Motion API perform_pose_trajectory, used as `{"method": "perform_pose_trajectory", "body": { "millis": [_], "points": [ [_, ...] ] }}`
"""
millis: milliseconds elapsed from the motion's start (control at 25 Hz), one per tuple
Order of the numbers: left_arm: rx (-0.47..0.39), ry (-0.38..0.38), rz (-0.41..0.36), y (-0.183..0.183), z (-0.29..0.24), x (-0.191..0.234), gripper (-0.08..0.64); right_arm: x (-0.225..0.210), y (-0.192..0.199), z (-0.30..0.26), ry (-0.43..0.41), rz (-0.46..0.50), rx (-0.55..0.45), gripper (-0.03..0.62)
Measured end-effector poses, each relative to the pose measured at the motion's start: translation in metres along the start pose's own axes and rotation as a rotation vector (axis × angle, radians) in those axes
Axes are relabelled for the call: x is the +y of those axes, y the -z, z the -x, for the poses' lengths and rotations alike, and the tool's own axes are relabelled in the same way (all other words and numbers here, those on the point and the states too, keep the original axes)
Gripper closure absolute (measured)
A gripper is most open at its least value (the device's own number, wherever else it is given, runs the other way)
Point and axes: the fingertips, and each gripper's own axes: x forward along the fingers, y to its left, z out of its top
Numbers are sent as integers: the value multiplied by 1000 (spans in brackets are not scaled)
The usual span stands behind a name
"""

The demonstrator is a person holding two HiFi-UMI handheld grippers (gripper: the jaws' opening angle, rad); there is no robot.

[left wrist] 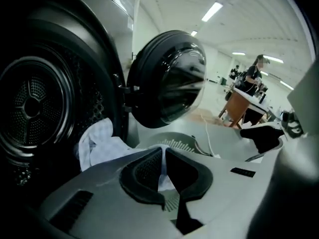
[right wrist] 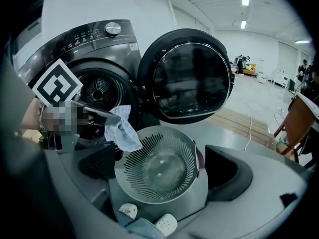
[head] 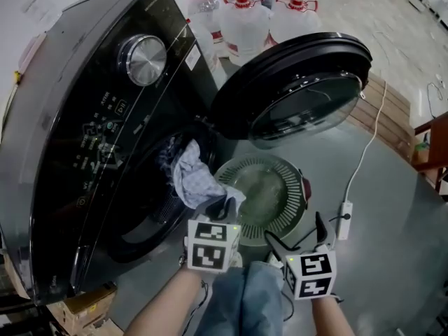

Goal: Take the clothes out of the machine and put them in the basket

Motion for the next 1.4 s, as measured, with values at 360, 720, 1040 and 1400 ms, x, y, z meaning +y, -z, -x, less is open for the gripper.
{"method": "perform_pose_trajectory", "body": {
  "millis": [360, 720, 1040, 1400],
  "points": [
    [-60, 276, 105, -19, -6, -55, 549, -39, 9, 3, 65, -57, 8, 31],
    [53, 196, 54, 18, -36, -56, 213, -48, 17, -6, 70, -69, 26, 31],
    [91, 46, -66, 41, -47, -20, 115, -35, 30, -20, 47, -61, 63, 31],
    [129, -159, -124, 51, -58, 78, 115, -13, 35, -44, 8, -49, 85, 31]
  ]
}}
